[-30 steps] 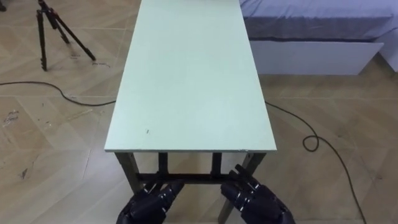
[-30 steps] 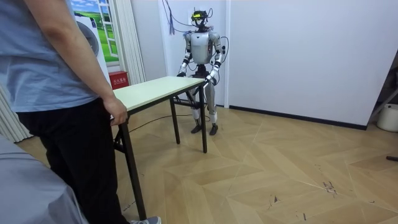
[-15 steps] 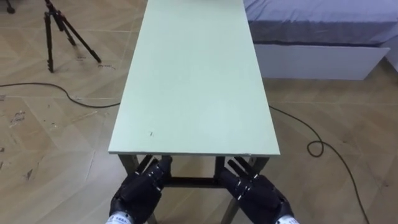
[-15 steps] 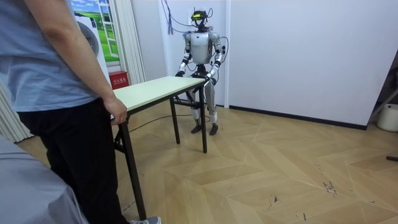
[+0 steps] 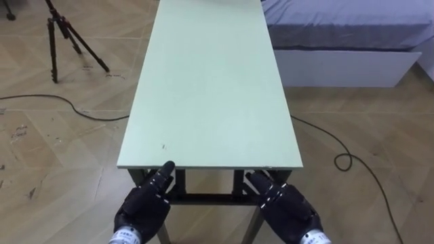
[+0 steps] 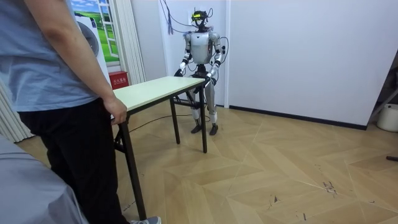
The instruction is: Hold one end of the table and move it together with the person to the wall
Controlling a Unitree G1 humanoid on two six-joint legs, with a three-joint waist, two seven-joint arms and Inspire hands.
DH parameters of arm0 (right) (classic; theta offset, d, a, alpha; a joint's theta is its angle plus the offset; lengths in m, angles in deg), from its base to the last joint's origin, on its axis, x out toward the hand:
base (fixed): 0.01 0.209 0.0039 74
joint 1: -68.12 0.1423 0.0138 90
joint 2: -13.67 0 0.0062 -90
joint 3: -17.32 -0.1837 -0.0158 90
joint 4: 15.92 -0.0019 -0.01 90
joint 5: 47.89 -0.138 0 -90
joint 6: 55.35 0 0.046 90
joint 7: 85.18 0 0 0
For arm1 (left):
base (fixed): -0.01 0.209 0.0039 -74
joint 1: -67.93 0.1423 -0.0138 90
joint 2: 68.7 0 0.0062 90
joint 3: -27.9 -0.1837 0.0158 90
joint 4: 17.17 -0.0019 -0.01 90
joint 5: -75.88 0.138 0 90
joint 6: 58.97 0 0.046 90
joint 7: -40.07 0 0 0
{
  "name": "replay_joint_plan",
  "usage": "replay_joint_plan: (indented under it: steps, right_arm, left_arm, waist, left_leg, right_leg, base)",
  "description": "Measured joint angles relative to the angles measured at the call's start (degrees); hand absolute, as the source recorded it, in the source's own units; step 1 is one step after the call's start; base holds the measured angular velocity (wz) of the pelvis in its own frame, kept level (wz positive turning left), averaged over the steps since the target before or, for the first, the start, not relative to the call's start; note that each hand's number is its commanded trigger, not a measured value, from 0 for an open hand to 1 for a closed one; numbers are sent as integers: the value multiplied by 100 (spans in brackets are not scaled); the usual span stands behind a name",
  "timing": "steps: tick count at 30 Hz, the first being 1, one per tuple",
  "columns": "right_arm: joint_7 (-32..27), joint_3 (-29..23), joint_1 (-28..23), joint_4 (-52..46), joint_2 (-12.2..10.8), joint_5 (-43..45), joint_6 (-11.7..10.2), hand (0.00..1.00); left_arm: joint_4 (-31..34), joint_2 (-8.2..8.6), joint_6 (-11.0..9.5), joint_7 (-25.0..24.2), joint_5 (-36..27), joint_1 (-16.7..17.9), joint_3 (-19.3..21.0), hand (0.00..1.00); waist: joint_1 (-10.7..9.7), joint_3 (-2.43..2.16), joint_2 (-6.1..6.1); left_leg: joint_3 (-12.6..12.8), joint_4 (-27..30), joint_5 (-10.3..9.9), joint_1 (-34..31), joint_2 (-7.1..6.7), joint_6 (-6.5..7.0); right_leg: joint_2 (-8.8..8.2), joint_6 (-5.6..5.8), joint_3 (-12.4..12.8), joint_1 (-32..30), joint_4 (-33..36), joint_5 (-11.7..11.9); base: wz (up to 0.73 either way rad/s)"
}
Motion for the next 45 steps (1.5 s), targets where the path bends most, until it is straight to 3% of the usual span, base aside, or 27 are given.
replay_joint_plan:
  steps: [4,12,16,24,36,45]
  right_arm:
    - [-82,0,-1,-3,-13,-318,68,0]
    - [-219,-5,-1,-1,-30,-691,147,0]
    - [-269,-2,-1,-2,-38,-1029,193,0]
    - [-417,2,22,-25,-177,-1550,235,0]
    - [-479,2,108,-243,-199,-2009,220,0]
    - [-1115,2,191,-558,-241,-2202,228,0]
  left_arm:
    - [-13,21,86,97,-338,-1,1,0]
    - [-27,22,175,140,-359,-1,1,0]
    - [-35,22,264,161,-519,-1,2,0]
    - [-34,52,318,211,-668,-35,4,0]
    - [-26,212,320,367,-1004,-282,6,0]
    - [7,351,325,733,-1241,-446,151,0]
  waist:
    - [-14,11,25]
    - [-29,12,128]
    - [-21,-23,186]
    - [-4,-34,165]
    - [115,10,234]
    - [130,25,231]
  left_leg:
    - [-7,-4,0,74,-1,0]
    - [-3,2,0,74,-5,0]
    - [-1,7,0,48,-6,0]
    - [0,7,1,55,-6,0]
    - [5,8,1,75,-6,0]
    - [11,10,1,25,-14,0]
  right_leg:
    - [-2,0,1,80,-8,0]
    - [-4,0,9,89,-6,0]
    - [-7,0,2,63,4,0]
    - [-10,0,8,63,19,0]
    - [-3,0,27,73,14,0]
    - [9,-2,74,13,22,1]
  base:
    - [0]
    - [0]
    - [0]
    - [0]
    - [0]
    - [0]
